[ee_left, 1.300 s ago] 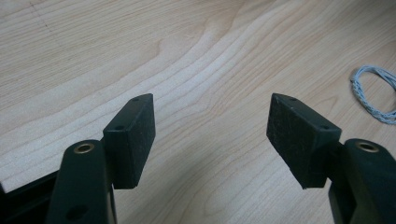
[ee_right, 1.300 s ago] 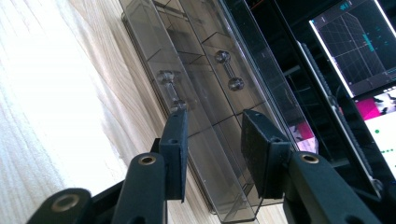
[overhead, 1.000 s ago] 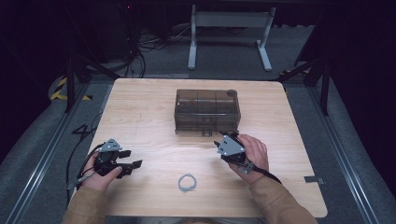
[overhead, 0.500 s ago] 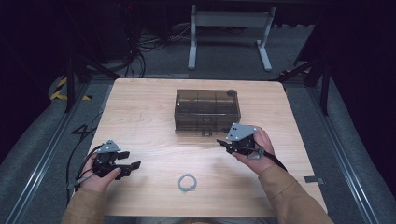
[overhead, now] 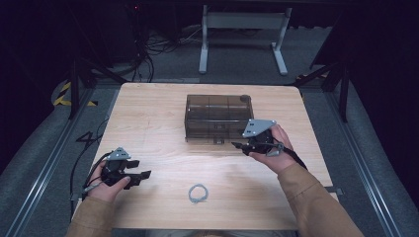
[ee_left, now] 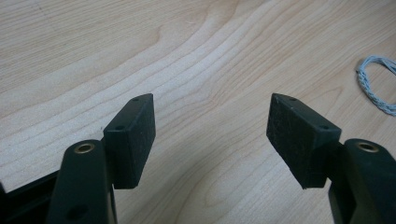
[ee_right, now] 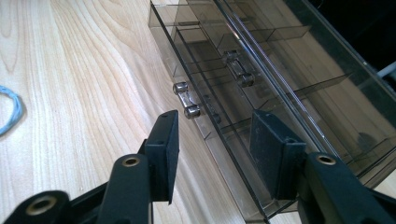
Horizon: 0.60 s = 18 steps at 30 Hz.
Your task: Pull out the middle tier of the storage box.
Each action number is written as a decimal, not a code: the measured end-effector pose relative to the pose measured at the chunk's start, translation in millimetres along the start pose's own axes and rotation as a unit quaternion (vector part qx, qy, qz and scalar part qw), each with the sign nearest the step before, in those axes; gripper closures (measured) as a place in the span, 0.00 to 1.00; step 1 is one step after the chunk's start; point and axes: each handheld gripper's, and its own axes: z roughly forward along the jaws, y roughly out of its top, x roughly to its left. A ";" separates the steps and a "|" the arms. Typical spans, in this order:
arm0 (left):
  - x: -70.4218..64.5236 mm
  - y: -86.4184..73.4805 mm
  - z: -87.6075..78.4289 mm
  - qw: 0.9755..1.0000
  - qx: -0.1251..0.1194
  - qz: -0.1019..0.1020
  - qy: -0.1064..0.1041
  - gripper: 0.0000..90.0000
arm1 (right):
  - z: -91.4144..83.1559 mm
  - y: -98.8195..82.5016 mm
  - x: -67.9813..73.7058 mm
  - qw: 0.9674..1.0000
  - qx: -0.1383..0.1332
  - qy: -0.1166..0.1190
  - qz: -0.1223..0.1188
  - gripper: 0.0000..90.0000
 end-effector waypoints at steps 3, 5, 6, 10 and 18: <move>0.3 -0.2 -0.2 1.000 0.000 0.000 0.000 0.37 | 0.9 2.6 -5.8 1.000 0.015 0.012 0.005 0.60; 0.6 -0.2 -0.3 1.000 0.000 0.000 0.001 0.37 | 2.4 3.7 -9.4 0.999 0.032 0.018 0.013 0.58; 0.7 -0.2 -0.2 1.000 -0.001 0.001 0.002 0.37 | 3.8 4.3 -11.3 0.998 0.045 0.027 0.023 0.58; 0.8 -0.2 -0.9 1.000 0.001 0.001 0.002 0.37 | 6.6 8.1 -17.3 0.996 0.066 0.037 0.035 0.58; 0.7 -0.6 -0.7 1.000 -0.002 -0.001 0.001 0.37 | 12.1 13.9 -29.3 0.994 0.095 0.054 0.024 0.59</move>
